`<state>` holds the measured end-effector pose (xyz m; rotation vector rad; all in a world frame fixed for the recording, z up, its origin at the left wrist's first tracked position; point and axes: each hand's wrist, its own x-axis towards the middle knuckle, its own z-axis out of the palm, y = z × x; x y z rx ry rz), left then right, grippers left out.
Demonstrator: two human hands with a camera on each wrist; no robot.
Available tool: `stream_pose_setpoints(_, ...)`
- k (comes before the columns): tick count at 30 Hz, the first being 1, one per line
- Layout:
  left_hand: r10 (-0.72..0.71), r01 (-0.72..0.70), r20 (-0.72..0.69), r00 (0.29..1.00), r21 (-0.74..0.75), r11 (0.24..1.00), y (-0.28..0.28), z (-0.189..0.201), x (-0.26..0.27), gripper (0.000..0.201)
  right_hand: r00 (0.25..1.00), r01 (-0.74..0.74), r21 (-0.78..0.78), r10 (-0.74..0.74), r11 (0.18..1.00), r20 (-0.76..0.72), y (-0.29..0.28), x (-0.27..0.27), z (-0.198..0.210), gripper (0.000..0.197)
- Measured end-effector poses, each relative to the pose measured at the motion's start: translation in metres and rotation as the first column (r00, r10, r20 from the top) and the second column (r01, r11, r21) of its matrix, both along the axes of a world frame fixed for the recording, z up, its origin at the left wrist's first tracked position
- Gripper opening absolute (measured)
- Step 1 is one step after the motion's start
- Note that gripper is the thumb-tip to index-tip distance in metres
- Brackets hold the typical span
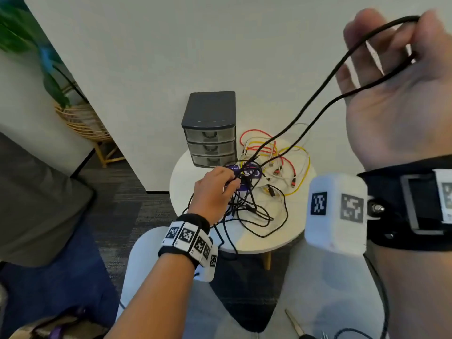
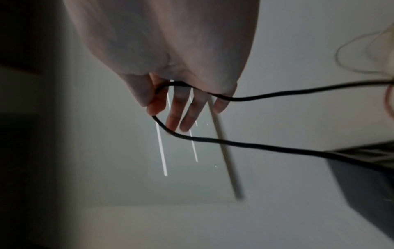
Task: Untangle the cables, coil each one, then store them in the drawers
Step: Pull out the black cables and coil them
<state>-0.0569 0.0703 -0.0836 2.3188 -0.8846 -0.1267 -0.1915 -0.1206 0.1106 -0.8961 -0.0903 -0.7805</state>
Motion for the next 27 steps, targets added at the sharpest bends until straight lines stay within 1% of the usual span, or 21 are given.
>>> stream_pose_setpoints(3, 0.007, -0.006, 0.028, 1.000, -0.029, 1.000, 0.001, 0.002, -0.001, 0.025, 1.000, 0.009, 0.140, -0.009, 0.990, -0.004, -0.002, -0.005, 0.001, 0.027)
stream_pose_setpoints(5, 0.028, -0.027, 0.021, 0.999, -0.076, 0.997, -0.001, 0.014, 0.000, 0.030, 0.988, 0.088, 0.155, -0.066, 0.984, -0.139, -0.001, -0.003, -0.010, 0.029)
stream_pose_setpoints(6, 0.041, -0.038, 0.027, 0.999, -0.092, 0.995, -0.002, 0.021, 0.000, 0.031, 0.962, 0.155, 0.112, -0.124, 0.982, -0.243, 0.001, -0.001, -0.018, 0.030)
stream_pose_setpoints(7, 0.051, -0.047, 0.036, 0.998, -0.114, 0.992, -0.003, 0.030, 0.000, 0.031, 0.918, 0.218, 0.031, -0.195, 0.975, -0.346, 0.001, 0.003, -0.029, 0.030)
stream_pose_setpoints(8, 0.061, -0.054, 0.041, 0.997, -0.151, 0.987, -0.004, 0.038, 0.001, 0.030, 0.849, 0.255, -0.087, -0.266, 0.963, -0.456, 0.002, 0.007, -0.040, 0.031)
stream_pose_setpoints(9, 0.070, -0.062, 0.030, 0.997, -0.203, 0.977, -0.005, 0.046, 0.001, 0.029, 0.773, 0.253, -0.196, -0.319, 0.947, -0.547, 0.004, 0.011, -0.053, 0.031)
stream_pose_setpoints(10, 0.074, -0.066, 0.020, 0.997, -0.261, 0.963, -0.007, 0.054, 0.001, 0.029, 0.711, 0.217, -0.273, -0.344, 0.937, -0.613, 0.006, 0.013, -0.066, 0.026)
stream_pose_setpoints(11, 0.069, -0.059, 0.020, 0.997, -0.313, 0.948, -0.009, 0.061, 0.002, 0.029, 0.660, 0.183, -0.302, -0.344, 0.936, -0.668, 0.006, 0.015, -0.079, 0.016)
stream_pose_setpoints(12, 0.057, -0.043, 0.030, 0.998, -0.349, 0.936, -0.011, 0.068, 0.002, 0.032, 0.619, 0.178, -0.299, -0.342, 0.938, -0.707, 0.006, 0.016, -0.087, 0.028)
stream_pose_setpoints(13, 0.040, -0.022, 0.042, 0.998, -0.367, 0.930, -0.012, 0.075, 0.003, 0.037, 0.602, 0.216, -0.288, -0.360, 0.933, -0.713, 0.005, 0.017, -0.092, 0.050)
stream_pose_setpoints(14, 0.016, 0.006, 0.055, 0.998, -0.367, 0.930, -0.012, 0.079, 0.004, 0.042, 0.608, 0.290, -0.278, -0.401, 0.916, -0.686, 0.007, 0.016, -0.091, 0.064)
stream_pose_setpoints(15, -0.016, 0.037, 0.061, 0.998, -0.352, 0.935, -0.013, 0.083, 0.005, 0.044, 0.613, 0.362, -0.306, -0.472, 0.881, -0.634, 0.008, 0.015, -0.088, 0.072)
stream_pose_setpoints(16, -0.047, 0.065, 0.063, 0.997, -0.330, 0.942, -0.013, 0.085, 0.006, 0.045, 0.611, 0.402, -0.383, -0.556, 0.831, -0.564, 0.012, 0.013, -0.082, 0.076)
stream_pose_setpoints(17, -0.072, 0.090, 0.069, 0.995, -0.312, 0.946, -0.014, 0.087, 0.007, 0.045, 0.606, 0.404, -0.504, -0.636, 0.763, -0.478, 0.015, 0.013, -0.076, 0.079)
stream_pose_setpoints(18, -0.091, 0.111, 0.081, 0.993, -0.294, 0.949, -0.015, 0.089, 0.008, 0.044, 0.611, 0.363, -0.641, -0.692, 0.676, -0.385, 0.019, 0.013, -0.071, 0.081)
stream_pose_setpoints(19, -0.111, 0.134, 0.097, 0.989, -0.275, 0.952, -0.016, 0.092, 0.007, 0.041, 0.627, 0.302, -0.762, -0.721, 0.574, -0.295, 0.022, 0.016, -0.068, 0.081)
stream_pose_setpoints(20, -0.132, 0.158, 0.115, 0.985, -0.258, 0.953, -0.017, 0.094, 0.007, 0.038, 0.657, 0.245, -0.834, -0.717, 0.494, -0.232, 0.024, 0.018, -0.065, 0.078)
stream_pose_setpoints(21, -0.155, 0.183, 0.130, 0.979, -0.245, 0.952, -0.018, 0.097, 0.006, 0.034, 0.689, 0.199, -0.866, -0.694, 0.458, -0.208, 0.024, 0.021, -0.065, 0.073)
stream_pose_setpoints(23, -0.205, 0.236, 0.154, 0.967, -0.221, 0.946, -0.020, 0.102, 0.004, 0.030, 0.719, 0.155, -0.885, -0.664, 0.440, -0.205, 0.024, 0.026, -0.062, 0.058)
stream_pose_setpoints(25, -0.244, 0.277, 0.183, 0.953, -0.190, 0.942, -0.023, 0.107, 0.005, 0.029, 0.715, 0.078, -0.921, -0.665, 0.382, -0.215, 0.018, 0.030, -0.059, 0.042)
stream_pose_setpoints(27, -0.253, 0.294, 0.221, 0.942, -0.181, 0.938, -0.023, 0.109, 0.006, 0.027, 0.689, -0.109, -0.952, -0.669, 0.285, -0.279, 0.015, 0.033, -0.056, 0.026)
